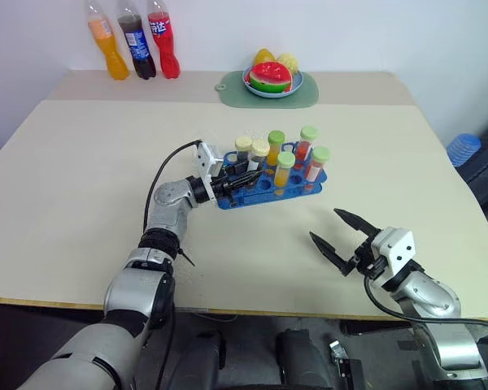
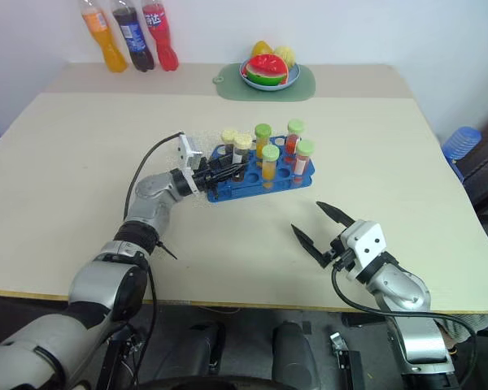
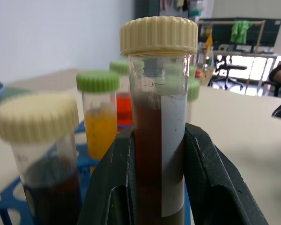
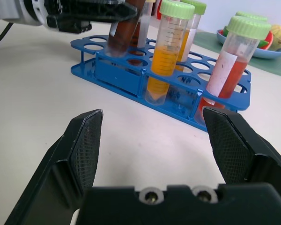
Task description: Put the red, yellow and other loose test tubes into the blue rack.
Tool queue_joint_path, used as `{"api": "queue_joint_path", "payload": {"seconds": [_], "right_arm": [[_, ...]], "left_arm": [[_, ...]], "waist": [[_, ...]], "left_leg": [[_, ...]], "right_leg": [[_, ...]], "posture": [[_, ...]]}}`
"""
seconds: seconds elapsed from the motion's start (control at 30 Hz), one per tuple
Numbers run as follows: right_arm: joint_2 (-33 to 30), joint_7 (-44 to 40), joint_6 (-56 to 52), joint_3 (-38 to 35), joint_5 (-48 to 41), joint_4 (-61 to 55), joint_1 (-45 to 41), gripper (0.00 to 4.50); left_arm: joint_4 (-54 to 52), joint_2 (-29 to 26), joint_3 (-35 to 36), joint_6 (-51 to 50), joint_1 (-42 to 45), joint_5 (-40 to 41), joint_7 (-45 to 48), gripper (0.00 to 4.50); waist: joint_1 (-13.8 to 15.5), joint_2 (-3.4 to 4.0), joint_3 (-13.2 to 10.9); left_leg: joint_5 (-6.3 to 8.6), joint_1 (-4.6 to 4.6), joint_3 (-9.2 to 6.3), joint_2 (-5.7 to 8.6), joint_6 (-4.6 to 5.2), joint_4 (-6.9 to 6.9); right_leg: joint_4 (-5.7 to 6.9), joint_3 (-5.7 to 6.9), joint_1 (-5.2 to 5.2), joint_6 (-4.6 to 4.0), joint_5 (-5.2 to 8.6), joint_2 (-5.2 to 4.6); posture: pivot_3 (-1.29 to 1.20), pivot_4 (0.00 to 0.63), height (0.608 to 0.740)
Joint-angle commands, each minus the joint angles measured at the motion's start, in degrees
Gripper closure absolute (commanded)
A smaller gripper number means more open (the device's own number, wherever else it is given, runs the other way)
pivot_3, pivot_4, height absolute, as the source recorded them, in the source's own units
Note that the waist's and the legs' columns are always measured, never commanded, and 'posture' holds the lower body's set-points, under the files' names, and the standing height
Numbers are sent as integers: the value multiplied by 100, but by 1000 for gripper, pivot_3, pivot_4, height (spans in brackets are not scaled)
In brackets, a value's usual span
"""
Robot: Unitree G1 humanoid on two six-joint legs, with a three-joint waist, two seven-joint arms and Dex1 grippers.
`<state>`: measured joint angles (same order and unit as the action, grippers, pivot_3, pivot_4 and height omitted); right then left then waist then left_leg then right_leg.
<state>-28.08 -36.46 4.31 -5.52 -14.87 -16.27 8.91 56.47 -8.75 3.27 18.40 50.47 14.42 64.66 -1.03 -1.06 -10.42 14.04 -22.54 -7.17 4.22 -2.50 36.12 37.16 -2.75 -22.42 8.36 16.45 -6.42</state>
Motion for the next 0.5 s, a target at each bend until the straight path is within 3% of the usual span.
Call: {"api": "queue_joint_path", "payload": {"seconds": [0.03, 0.2, 0.3, 0.33, 0.37, 0.47, 0.5], "right_arm": [[-39, -8, 60, -121, -67, -228, -32, 746], [-48, -39, 62, -97, -61, -176, -99, 746], [-61, -62, 40, -98, -72, -181, -134, 746], [-68, -74, 35, -105, -79, -181, -140, 746], [-79, -90, 33, -120, -90, -176, -143, 746], [-113, -145, 20, -162, -127, -144, -155, 746], [-123, -165, 19, -166, -130, -115, -167, 746]], "left_arm": [[-43, -25, 7, -13, -7, -50, -45, 3704], [-195, 86, -125, -53, -86, -101, 114, 3704], [-330, 144, 67, -571, -106, 261, 328, 3704], [-357, 150, 91, -538, -113, 255, 252, 2698], [-393, 157, 95, -453, -134, 212, 146, 2393], [-881, 140, 47, -483, -388, 241, 162, 874], [-1140, 119, 42, -667, -507, 346, 266, 874]], "waist": [[-1, 0, 0], [16, 0, 0], [19, 0, 0], [19, 0, 0], [19, 0, 0], [-7, 0, 0], [-11, 0, 0]], "left_leg": [[0, 0, 0, 0, 0, 0], [0, 0, 0, 0, 0, 1], [0, 0, 0, 1, 1, 1], [0, 0, 0, 1, 1, 1], [1, 0, 0, 1, 1, 1], [1, 0, 0, 0, 1, 1], [1, 0, 0, -1, 1, 0]], "right_leg": [[0, 0, 1, 0, 0, 0], [-1, 0, 2, 0, 0, 0], [-2, 0, 2, 0, 0, 0], [-2, 0, 2, 1, 0, 0], [-1, 0, 3, 1, 0, 0], [-1, 0, 1, 1, 0, 0], [0, -1, -1, 1, 0, 0]], "posture": [[0, 150, 740], [0, 150, 740], [0, 150, 740], [0, 150, 740], [0, 150, 740], [0, 150, 740], [0, 150, 740]]}}
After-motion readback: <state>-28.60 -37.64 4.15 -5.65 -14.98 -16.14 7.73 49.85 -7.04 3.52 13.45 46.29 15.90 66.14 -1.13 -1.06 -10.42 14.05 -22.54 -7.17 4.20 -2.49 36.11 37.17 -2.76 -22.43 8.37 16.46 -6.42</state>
